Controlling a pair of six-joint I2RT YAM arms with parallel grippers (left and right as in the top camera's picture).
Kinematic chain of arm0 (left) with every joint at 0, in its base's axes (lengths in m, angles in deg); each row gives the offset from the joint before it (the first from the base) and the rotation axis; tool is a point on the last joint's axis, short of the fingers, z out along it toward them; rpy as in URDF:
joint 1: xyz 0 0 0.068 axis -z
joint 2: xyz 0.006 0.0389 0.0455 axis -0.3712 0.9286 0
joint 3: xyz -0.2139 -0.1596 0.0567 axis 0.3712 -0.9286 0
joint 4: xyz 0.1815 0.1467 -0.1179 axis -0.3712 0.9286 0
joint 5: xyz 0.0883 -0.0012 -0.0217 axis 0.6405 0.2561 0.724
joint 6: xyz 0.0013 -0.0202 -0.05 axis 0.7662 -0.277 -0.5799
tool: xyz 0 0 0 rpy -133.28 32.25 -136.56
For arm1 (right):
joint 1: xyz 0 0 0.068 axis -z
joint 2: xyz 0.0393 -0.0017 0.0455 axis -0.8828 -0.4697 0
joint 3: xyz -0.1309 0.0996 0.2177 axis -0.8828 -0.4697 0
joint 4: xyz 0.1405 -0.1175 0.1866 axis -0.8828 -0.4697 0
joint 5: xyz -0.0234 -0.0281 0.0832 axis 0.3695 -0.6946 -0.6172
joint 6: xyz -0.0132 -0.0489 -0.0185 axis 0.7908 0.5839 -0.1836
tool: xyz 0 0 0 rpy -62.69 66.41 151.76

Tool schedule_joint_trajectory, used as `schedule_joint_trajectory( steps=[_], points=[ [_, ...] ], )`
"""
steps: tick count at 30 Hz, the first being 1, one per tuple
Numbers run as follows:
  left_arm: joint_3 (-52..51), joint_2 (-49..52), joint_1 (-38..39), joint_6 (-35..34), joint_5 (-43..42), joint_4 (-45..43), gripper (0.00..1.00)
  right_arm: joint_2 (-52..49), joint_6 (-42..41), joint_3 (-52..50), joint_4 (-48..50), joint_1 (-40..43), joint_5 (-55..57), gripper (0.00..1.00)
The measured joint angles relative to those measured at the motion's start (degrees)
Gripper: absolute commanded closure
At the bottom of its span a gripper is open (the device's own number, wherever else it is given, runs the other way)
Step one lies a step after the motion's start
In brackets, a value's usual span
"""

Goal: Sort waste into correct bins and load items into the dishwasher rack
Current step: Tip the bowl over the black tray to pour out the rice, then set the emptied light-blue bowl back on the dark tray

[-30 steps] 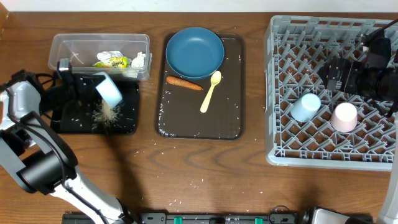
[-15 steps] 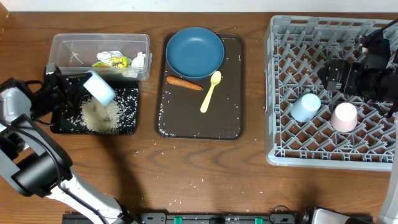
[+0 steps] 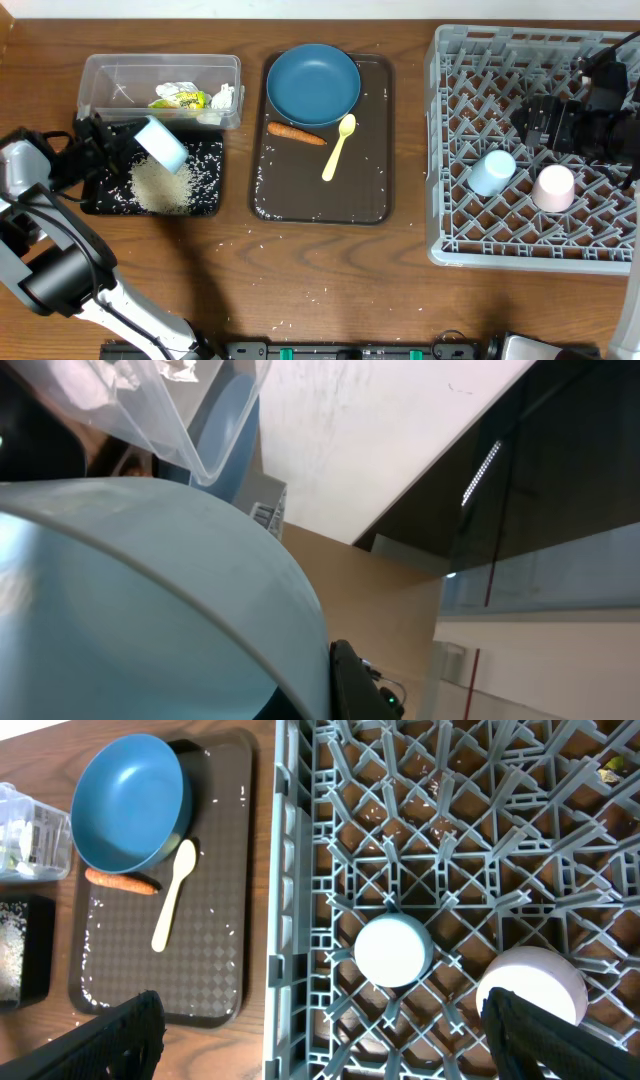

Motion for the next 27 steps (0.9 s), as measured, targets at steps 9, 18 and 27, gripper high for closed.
schedule_joint_trajectory(
  steps=[9,18,27],
  points=[
    [-0.02,0.02,0.24,-0.42,-0.09,0.81,0.94,0.0,0.15,0.0,-0.68,0.0,0.0,0.01],
    [-0.02,0.0,0.96,0.17,-0.13,4.11,0.94,0.0,0.15,0.0,-0.9,0.0,0.0,0.01],
    [-0.07,-5.44,6.99,2.86,2.32,3.85,0.94,0.0,0.52,0.0,-0.83,0.0,0.0,0.01]
  ],
)
